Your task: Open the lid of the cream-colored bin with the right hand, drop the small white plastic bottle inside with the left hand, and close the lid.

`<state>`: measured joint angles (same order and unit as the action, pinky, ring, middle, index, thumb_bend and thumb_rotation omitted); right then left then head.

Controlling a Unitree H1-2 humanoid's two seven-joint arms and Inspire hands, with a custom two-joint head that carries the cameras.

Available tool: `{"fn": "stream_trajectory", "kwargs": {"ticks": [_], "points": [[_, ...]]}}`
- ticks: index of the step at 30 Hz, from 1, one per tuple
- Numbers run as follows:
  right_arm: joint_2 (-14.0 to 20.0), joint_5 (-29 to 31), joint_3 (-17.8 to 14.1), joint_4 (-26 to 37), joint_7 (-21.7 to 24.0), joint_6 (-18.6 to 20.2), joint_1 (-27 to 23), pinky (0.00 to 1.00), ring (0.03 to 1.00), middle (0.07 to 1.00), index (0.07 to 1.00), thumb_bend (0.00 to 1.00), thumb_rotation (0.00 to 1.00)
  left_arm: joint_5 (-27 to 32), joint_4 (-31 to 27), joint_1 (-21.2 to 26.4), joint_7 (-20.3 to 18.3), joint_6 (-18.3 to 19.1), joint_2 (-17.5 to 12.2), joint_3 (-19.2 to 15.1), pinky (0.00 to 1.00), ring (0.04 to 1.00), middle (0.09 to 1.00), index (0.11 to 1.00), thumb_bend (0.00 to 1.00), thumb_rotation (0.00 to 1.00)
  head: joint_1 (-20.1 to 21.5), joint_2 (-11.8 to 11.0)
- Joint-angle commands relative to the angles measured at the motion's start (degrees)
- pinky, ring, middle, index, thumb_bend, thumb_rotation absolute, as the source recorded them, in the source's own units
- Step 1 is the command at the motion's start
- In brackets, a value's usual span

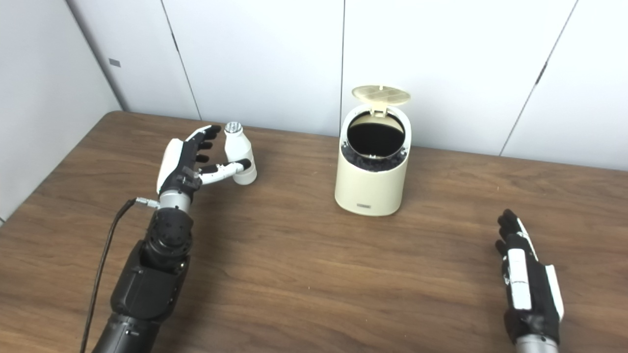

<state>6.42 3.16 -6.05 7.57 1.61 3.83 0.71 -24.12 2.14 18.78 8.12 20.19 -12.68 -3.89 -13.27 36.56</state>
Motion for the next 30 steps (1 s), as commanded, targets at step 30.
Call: {"fn": "stream_trajectory", "kwargs": {"ticks": [30], "points": [[0.3, -1.62, 1.0, 1.57, -0.96, -1.14, -1.75, 0.98, 0.962, 0.93, 0.94, 0.55, 0.97, -0.77, 0.44, 3.4, -0.06, -1.48, -2.57, 3.42, 0.76, 0.814, 0.814, 0.799, 0.86, 0.26, 1.22, 0.25]]}}
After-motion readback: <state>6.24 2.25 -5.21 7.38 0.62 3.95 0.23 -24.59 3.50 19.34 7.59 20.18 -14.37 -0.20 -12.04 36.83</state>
